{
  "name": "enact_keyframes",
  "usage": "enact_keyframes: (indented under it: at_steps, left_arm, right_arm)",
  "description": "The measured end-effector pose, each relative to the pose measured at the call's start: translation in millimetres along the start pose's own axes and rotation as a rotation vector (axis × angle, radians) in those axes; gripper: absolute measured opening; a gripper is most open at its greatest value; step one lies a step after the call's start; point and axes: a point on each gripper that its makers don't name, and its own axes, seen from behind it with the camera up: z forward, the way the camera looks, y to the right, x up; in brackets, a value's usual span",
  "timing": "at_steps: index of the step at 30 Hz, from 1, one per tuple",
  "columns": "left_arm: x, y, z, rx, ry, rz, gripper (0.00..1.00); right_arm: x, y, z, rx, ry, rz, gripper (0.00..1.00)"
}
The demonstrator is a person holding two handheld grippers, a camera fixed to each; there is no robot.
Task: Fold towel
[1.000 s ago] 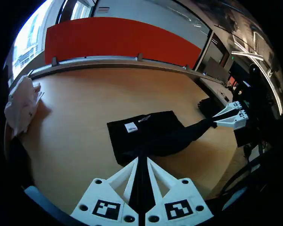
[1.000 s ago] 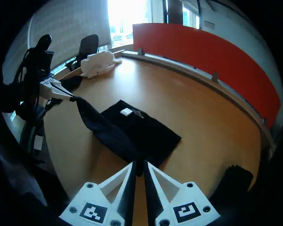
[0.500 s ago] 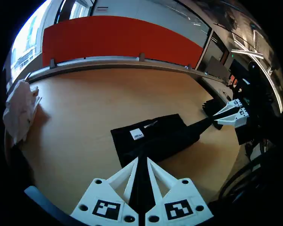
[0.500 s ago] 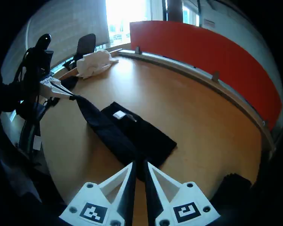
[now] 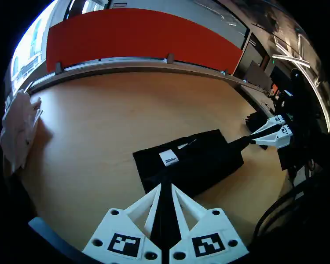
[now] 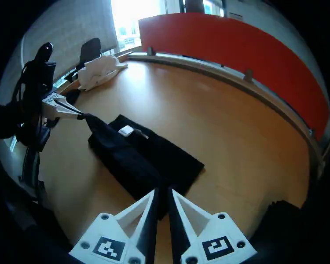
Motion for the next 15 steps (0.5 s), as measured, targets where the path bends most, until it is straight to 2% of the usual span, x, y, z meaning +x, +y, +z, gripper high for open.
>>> enact_keyframes:
  at_steps: [6,15]
  left_arm:
    - [0.6,-6.1,15.7,0.001,-0.003,-0.014,0.00]
    - [1.8,-14.1,32.4,0.016,-0.016,-0.002,0.00]
  right_arm:
    - [-2.4,4.5,11.9,-0.009,-0.011,0.021,0.14]
    - [-2.7,14.4,25.1,-0.041,-0.014,0.042,0.16]
